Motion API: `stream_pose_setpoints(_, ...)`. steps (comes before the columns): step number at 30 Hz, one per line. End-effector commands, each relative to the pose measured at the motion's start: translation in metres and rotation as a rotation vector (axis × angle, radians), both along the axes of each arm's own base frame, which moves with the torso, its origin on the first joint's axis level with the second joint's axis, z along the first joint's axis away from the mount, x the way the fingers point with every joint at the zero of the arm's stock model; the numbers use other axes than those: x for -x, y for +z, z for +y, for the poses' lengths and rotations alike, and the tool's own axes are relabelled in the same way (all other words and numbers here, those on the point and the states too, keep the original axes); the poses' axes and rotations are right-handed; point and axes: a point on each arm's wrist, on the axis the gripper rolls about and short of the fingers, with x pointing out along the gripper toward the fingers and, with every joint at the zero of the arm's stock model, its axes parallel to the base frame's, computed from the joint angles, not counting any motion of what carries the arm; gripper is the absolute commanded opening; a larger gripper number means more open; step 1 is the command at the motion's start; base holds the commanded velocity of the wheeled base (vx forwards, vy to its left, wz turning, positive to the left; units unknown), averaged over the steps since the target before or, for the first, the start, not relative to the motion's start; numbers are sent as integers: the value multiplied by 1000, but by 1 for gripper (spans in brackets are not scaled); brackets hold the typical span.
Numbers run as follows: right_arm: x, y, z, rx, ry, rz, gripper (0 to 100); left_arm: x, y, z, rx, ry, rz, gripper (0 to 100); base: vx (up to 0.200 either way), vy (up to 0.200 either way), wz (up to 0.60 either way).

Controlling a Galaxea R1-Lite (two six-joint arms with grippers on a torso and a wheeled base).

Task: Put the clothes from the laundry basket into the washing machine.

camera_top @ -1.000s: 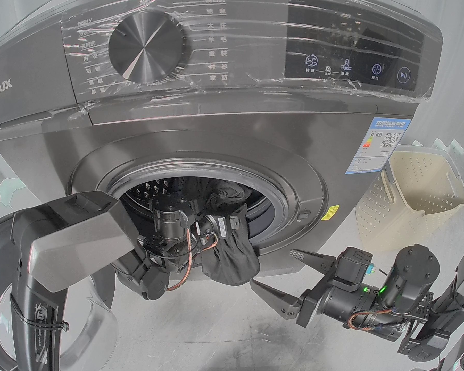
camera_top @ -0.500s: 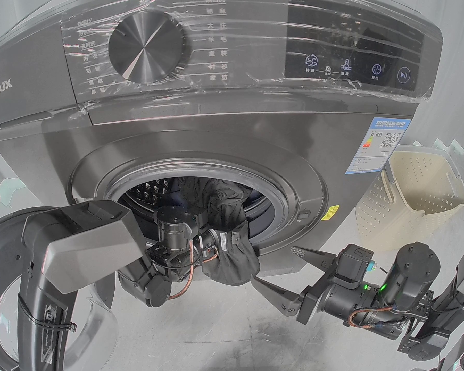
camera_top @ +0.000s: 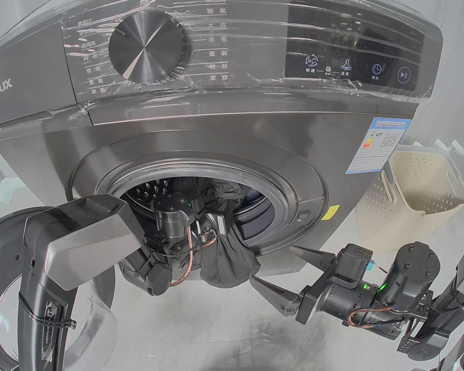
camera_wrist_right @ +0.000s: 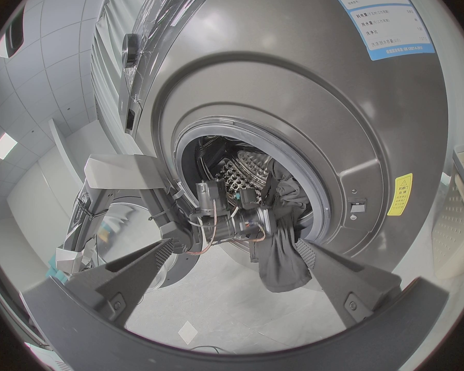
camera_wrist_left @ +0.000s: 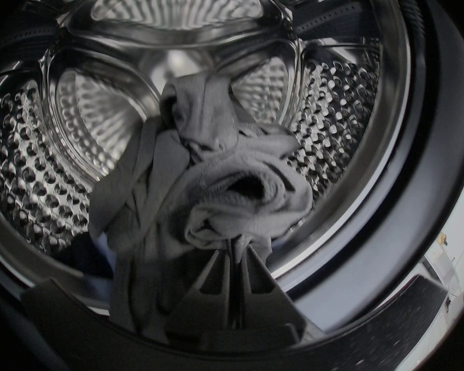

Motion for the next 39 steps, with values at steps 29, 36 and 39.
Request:
stream_pose_setpoints(29,1,-2,2,4,7,6,100,-25,46,4,108,183,-131,100,0,0,0)
stream_pose_setpoints(36,1,-2,2,1,8,10,100,8,32,4,4,130,33,100,0,0,0)
stream_pose_setpoints(39,1,-2,2,1,8,10,100,20,19,8,-58,125,117,100,0,0,0)
